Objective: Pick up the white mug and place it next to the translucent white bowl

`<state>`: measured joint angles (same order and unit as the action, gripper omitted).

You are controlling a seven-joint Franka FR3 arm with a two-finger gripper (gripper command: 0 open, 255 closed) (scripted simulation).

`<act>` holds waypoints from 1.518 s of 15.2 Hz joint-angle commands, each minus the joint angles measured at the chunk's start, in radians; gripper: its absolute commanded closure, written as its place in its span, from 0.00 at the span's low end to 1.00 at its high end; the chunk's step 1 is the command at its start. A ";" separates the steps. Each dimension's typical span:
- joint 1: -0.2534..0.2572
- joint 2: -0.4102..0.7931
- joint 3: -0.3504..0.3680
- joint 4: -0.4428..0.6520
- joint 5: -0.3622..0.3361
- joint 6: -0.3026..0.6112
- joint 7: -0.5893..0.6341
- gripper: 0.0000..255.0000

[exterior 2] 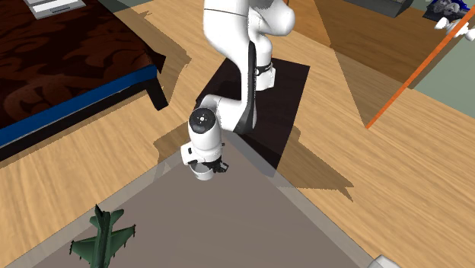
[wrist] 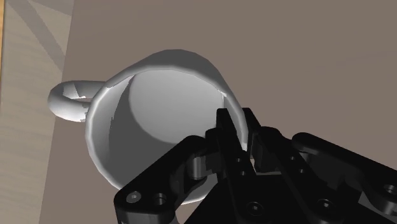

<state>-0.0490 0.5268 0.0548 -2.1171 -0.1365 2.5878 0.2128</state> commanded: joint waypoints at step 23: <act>-0.017 -0.261 0.027 -0.003 0.047 -0.257 -0.040 1.00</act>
<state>-0.0672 0.2717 0.0810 -2.1244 -0.0909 2.3414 0.1722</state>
